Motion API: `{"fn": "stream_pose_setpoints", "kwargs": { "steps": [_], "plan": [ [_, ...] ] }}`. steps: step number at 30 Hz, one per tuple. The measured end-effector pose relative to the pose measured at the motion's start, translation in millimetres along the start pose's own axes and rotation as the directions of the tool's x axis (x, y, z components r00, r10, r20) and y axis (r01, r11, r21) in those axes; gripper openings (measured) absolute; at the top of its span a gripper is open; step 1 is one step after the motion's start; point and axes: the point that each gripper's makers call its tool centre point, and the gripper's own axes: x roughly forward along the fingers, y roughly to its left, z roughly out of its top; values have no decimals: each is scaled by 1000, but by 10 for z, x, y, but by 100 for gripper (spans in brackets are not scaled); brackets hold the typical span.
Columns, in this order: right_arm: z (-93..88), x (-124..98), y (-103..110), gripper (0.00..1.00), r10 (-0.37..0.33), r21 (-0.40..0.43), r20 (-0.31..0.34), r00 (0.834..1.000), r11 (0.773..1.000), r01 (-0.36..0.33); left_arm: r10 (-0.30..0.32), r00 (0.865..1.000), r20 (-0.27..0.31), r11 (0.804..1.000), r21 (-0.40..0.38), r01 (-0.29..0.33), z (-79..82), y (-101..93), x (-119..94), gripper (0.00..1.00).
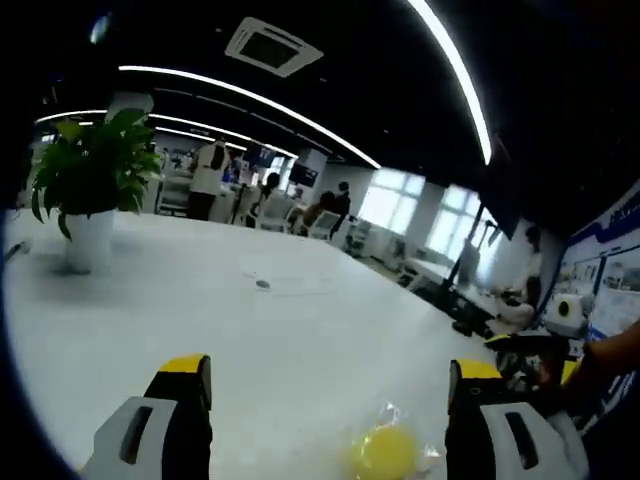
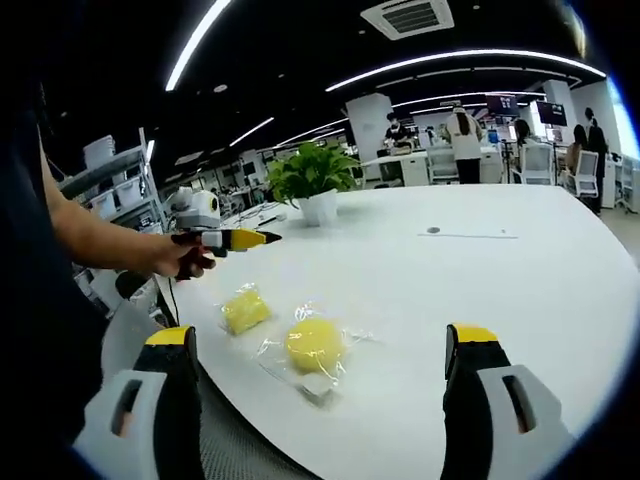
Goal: Compare the silicone blocks by pressing each to a similar depth, holding the contact briefly, and releasing to observe deformation and rebound differences across the visible hardness samples.
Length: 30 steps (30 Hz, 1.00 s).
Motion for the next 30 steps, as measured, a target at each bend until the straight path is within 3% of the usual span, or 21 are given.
{"fn": "stream_pose_setpoints", "kwargs": {
  "steps": [5, 11, 18, 21, 25, 30],
  "plan": [
    [60, 47, 14, 96, 3, -34, 2, 1000, 999, -3, 3, 999, 32, 995, 105, -6, 278, 26, -351, 100],
    [67, 136, 50, 96, 7, -73, -25, 1000, 997, -9, 25, 999, 40, 987, 159, -31, 359, 128, -761, 100],
    [56, 189, 30, 96, -17, -96, -16, 1000, 995, 15, 90, 996, 29, 974, 207, -94, 253, 320, -1250, 100],
    [-30, 205, -9, 96, -37, -97, -39, 999, 995, 33, 137, 990, 28, 965, 220, -140, 124, 489, -1444, 100],
    [-61, 189, -29, 96, -55, -92, -28, 998, 994, 52, 155, 988, 9, 960, 233, -153, -23, 596, -1609, 100],
    [-54, 170, 33, 96, -69, -100, 8, 998, 993, 70, 182, 983, -15, 966, 191, -175, -143, 720, -1786, 100]
  ]
}}
